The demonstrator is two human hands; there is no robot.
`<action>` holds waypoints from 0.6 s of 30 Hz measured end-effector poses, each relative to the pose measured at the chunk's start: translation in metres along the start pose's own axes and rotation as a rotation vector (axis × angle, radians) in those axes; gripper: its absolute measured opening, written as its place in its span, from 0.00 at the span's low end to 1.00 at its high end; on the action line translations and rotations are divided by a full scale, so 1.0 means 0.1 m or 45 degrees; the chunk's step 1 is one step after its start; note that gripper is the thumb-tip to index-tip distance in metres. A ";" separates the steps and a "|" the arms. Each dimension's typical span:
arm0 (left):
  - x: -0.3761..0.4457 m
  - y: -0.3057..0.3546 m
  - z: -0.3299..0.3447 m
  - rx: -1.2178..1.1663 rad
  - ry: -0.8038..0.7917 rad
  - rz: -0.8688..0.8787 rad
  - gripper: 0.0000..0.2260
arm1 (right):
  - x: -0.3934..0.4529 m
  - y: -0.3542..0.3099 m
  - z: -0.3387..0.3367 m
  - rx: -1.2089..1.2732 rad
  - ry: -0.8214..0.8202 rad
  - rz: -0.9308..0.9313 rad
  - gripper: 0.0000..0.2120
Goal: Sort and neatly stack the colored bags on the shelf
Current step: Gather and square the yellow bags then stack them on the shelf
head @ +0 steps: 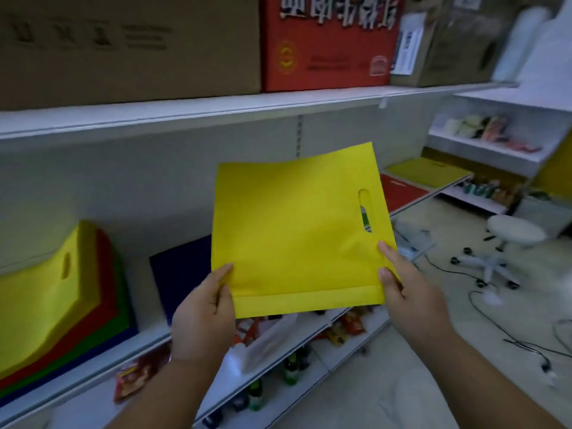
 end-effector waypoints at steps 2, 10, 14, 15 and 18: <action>0.05 0.47 0.47 0.013 -0.045 0.054 0.17 | 0.12 0.44 -0.44 -0.049 0.060 0.071 0.21; 0.51 1.59 2.03 0.023 -0.165 0.106 0.16 | 0.77 1.75 -1.44 -0.106 0.210 0.227 0.21; 0.92 1.99 2.90 -0.049 -0.227 0.140 0.17 | 1.27 2.46 -1.62 -0.143 0.244 0.290 0.20; 1.04 2.13 3.14 -0.070 -0.248 0.159 0.17 | 1.41 2.64 -1.72 -0.148 0.268 0.313 0.20; 1.38 2.62 3.81 -0.113 -0.330 0.210 0.17 | 1.78 3.07 -2.10 -0.140 0.328 0.410 0.21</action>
Point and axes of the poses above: each hand's wrist, its own x-axis towards the middle knuckle, its own z-axis out of the palm, y = z × x, the point moved 9 cm from there along x, towards the middle knuckle, and after that the axes turned 11 degrees about x, right-handed, at the moved point
